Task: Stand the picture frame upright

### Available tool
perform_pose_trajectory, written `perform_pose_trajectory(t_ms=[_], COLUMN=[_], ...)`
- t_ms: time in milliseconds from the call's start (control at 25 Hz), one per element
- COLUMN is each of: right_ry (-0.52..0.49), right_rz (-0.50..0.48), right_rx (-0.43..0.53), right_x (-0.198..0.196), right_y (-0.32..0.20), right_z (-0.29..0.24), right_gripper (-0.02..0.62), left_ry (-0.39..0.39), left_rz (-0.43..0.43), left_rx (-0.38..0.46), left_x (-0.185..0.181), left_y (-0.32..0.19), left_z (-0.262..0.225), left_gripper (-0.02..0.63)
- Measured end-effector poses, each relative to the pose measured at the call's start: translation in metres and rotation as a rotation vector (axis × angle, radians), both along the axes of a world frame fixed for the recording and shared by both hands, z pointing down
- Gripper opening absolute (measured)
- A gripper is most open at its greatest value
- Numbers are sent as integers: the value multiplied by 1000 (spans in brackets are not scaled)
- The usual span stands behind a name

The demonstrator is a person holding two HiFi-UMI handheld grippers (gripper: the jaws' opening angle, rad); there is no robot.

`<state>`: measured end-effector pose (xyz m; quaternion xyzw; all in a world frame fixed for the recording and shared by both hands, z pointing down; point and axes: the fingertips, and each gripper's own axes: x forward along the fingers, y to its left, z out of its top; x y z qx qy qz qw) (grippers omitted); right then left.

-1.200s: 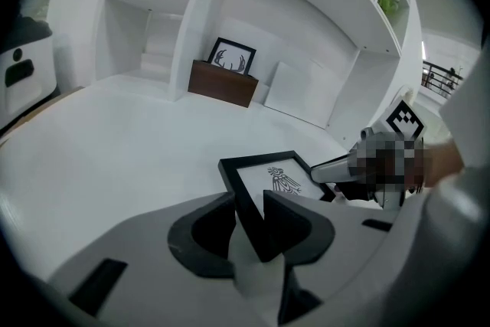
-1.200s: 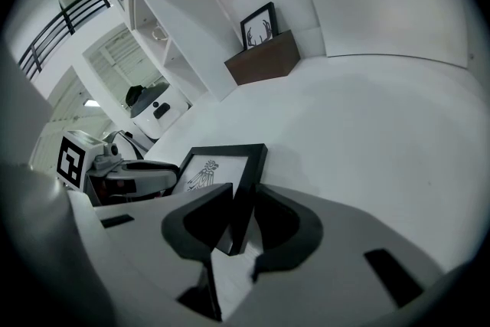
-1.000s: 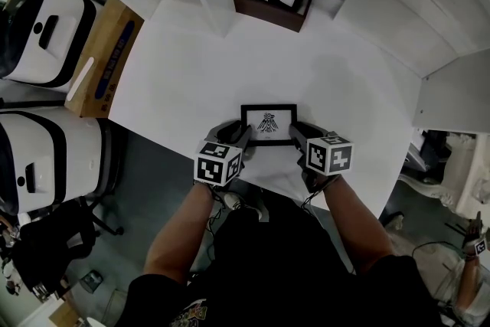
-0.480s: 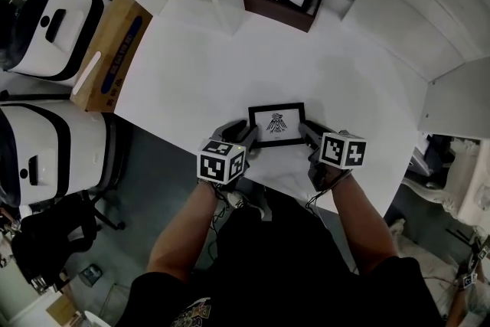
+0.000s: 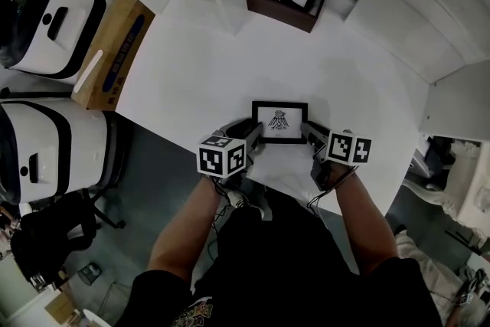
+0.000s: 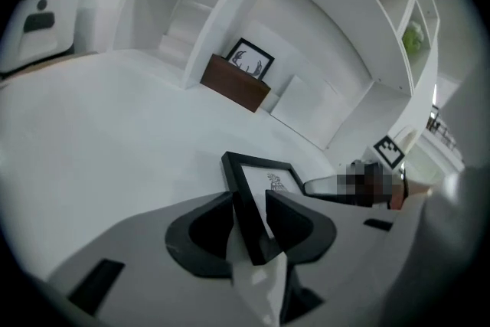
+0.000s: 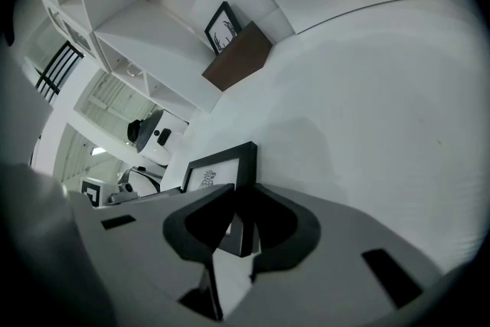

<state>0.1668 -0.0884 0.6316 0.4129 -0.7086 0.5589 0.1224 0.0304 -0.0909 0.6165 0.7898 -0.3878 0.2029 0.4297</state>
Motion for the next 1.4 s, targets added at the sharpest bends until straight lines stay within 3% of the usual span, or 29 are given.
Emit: perform_pose_trajectory(t_ms=[160,360,560,680,760,1040,1320,1400], right_ry=[-36,-63,-91,-114,-127,-143,-161,-160], right_rz=[-1,1,29,42,54,67,72,71], right_rx=[-4,16,34,33,27,20,29,25], right_x=[0,1,6,8,9,10,11,11], right_y=[1,2,1,0,0,-1,-1,-1], right_z=[-1,-5,-8,-8,-8,-8,-10,-10], right_gripper=[67,67,66,64,64,63,63,63], left_ry=[200,388,654,711,794,994,1033,1072], left_rz=[-141,-287,-520,-527,-543,-660,-698,-706], left_rx=[-109,-221,-338,-347,-368,-437,-493,-506], left_x=[-3,-3,-11,-10,-9,-12,-12,-11], left_y=[-10,-13,-17,-19,-19,-18,-19,-20], left_z=[-4,-3,-3,-7,-12,-13,-13,-16], left_gripper=[132,130,87,86,81,69,64,32])
